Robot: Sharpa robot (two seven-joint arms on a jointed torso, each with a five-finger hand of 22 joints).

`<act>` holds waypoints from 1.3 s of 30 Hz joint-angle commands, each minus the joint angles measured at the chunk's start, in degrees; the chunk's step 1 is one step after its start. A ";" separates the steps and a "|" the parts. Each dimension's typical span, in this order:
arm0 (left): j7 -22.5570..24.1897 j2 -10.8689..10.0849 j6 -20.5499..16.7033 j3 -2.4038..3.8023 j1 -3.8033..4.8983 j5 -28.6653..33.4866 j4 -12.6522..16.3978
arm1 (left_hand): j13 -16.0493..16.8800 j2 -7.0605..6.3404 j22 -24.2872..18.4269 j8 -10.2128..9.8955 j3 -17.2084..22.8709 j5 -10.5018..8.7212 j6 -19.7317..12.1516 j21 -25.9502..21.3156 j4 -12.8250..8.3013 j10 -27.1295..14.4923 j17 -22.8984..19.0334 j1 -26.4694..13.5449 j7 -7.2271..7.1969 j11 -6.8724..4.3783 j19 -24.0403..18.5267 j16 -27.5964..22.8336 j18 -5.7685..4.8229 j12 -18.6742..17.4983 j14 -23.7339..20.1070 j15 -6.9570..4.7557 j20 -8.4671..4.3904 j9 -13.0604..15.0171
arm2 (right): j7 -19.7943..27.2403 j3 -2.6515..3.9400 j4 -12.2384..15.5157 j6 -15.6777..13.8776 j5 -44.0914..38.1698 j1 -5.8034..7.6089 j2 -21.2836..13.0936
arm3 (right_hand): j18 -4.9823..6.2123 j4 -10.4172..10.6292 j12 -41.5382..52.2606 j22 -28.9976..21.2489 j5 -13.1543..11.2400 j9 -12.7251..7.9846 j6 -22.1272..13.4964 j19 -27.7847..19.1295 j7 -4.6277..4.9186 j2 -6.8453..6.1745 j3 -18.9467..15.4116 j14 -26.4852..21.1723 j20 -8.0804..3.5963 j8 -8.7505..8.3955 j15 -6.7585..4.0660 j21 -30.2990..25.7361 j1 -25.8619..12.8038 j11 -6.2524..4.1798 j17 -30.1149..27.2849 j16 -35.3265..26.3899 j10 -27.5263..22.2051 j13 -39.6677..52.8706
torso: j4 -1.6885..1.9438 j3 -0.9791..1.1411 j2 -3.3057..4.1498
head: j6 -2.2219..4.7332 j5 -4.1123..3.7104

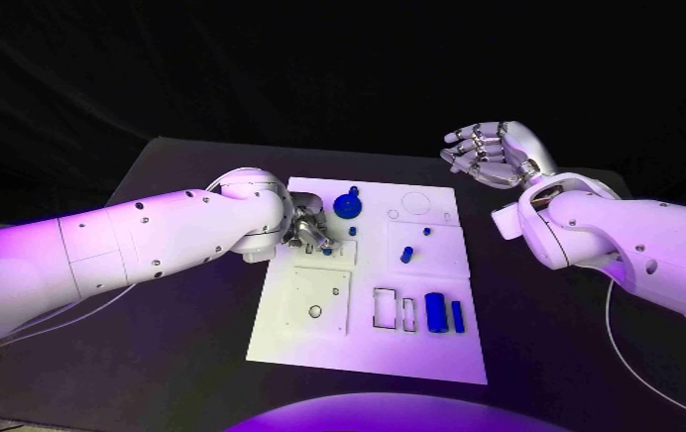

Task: Assemble the parts on the task board

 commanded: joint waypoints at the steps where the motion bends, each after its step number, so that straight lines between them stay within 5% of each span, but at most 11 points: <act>1: 0.21 0.14 0.75 0.00 -0.03 0.49 0.01 | -0.03 -0.03 0.11 -0.04 -0.75 0.18 0.38 0.38 -0.02 0.24 0.07 -0.73 0.02 -0.11 0.40 -0.26 -0.64 0.11 -0.10 -0.31 0.08 0.11 | 0.37 0.01 0.05 0.79 -0.18 -0.06 -0.01 | 0.48 -0.15 -0.29 -0.14 -0.32 -0.10 0.15 -0.56 1.43 0.14 -0.26 -0.40 0.03 -0.34 -0.01 -0.33 -0.58 0.48 -0.07 -0.45 -0.10 -0.09 | -0.03 0.00 -0.02 | 0.05 -0.03; 19: 0.34 -1.20 -1.49 0.73 0.01 3.99 0.91 | -1.03 1.44 -0.27 -1.51 -11.71 0.25 -0.80 0.08 0.30 -0.63 0.21 -3.81 0.49 0.28 0.05 -0.50 -0.53 -0.45 -0.09 -0.07 0.29 0.21 | 0.69 0.01 -0.22 1.07 0.14 -0.14 -0.08 | 0.50 -0.29 -0.31 -2.18 -0.40 -0.35 0.13 -1.52 1.74 0.39 -0.88 -2.16 0.77 -0.54 0.71 -2.41 -0.96 0.90 -0.75 -3.89 -0.80 -0.49 | -0.01 -0.01 -0.01 | 0.39 -0.26; 27: 0.48 -1.95 -2.17 2.20 0.17 6.94 1.13 | -1.81 2.16 -1.23 -2.29 -14.26 0.34 -1.60 -0.42 0.19 -1.33 0.20 -2.54 0.73 0.48 -0.63 -0.64 -0.31 -0.92 -0.12 0.06 0.43 0.07 | 0.80 0.01 -0.37 1.06 0.30 -0.19 -0.13 | 0.50 -0.29 -0.34 -2.40 -0.40 -0.38 0.09 -1.60 1.78 0.42 -0.95 -2.29 0.85 -0.57 0.78 -2.62 -1.00 0.95 -0.83 -4.24 -0.90 -0.50 | -0.01 -0.09 0.02 | 0.64 -0.41; 30: 0.59 -2.52 -1.97 2.87 0.82 8.42 1.15 | -3.10 2.60 -2.51 -4.16 -14.78 0.33 -3.18 -1.12 0.20 -2.45 0.20 -0.43 1.49 1.09 -1.54 -0.73 -0.04 -1.79 -0.14 0.46 0.67 -0.93 | 0.81 0.01 -0.45 1.06 0.35 -0.20 -0.16 | 0.50 -0.29 -0.34 -2.43 -0.40 -0.39 0.09 -1.61 1.79 0.43 -0.96 -2.31 0.86 -0.58 0.79 -2.65 -1.00 0.96 -0.84 -4.29 -0.91 -0.50 | 0.03 -0.01 -0.03 | 0.69 -0.44; 31: 0.63 -2.70 -1.84 3.02 1.20 8.90 1.02 | -4.33 2.73 -3.02 -6.23 -14.90 0.32 -4.84 -1.42 0.18 -3.36 0.19 0.51 2.28 1.72 -1.89 -0.79 0.06 -2.63 -0.16 0.90 0.89 -2.23 | 0.81 0.01 -0.47 1.06 0.36 -0.20 -0.17 | 0.50 -0.29 -0.34 -2.43 -0.40 -0.39 0.09 -1.61 1.79 0.43 -0.96 -2.31 0.86 -0.58 0.79 -2.65 -1.00 0.96 -0.84 -4.29 -0.91 -0.50 | 0.03 -0.01 -0.03 | 0.69 -0.44; 37: 1.07 -3.56 0.83 3.55 4.66 10.54 -1.46 | -9.32 2.74 -5.21 -12.34 -16.10 0.34 -8.34 -2.77 0.22 -6.88 0.23 3.41 4.89 3.90 -3.27 -0.89 0.51 -6.11 -0.23 2.65 2.32 -7.43 | 0.71 0.00 -0.60 1.14 0.40 -0.21 -0.24 | 0.51 -0.31 -0.34 -2.47 -0.38 -0.39 0.11 -1.61 1.78 0.47 -0.94 -2.30 0.87 -0.57 0.79 -2.68 -0.96 0.95 -0.85 -4.34 -0.90 -0.50 | 0.08 0.06 -0.03 | 0.89 -0.32; 39: 1.15 -3.40 1.51 3.61 5.58 10.14 -2.71 | -9.41 2.75 -5.29 -12.57 -16.22 0.34 -8.42 -2.83 0.24 -6.92 0.24 3.48 4.97 3.97 -3.32 -0.88 0.53 -6.14 -0.24 2.72 2.38 -7.71 | 0.68 0.00 -0.64 1.16 0.40 -0.21 -0.24 | 0.53 -0.34 -0.32 -2.51 -0.35 -0.39 0.14 -1.59 1.77 0.52 -0.91 -2.26 0.87 -0.56 0.78 -2.71 -0.91 0.94 -0.86 -4.39 -0.88 -0.49 | 0.12 0.01 0.01 | 1.03 -0.24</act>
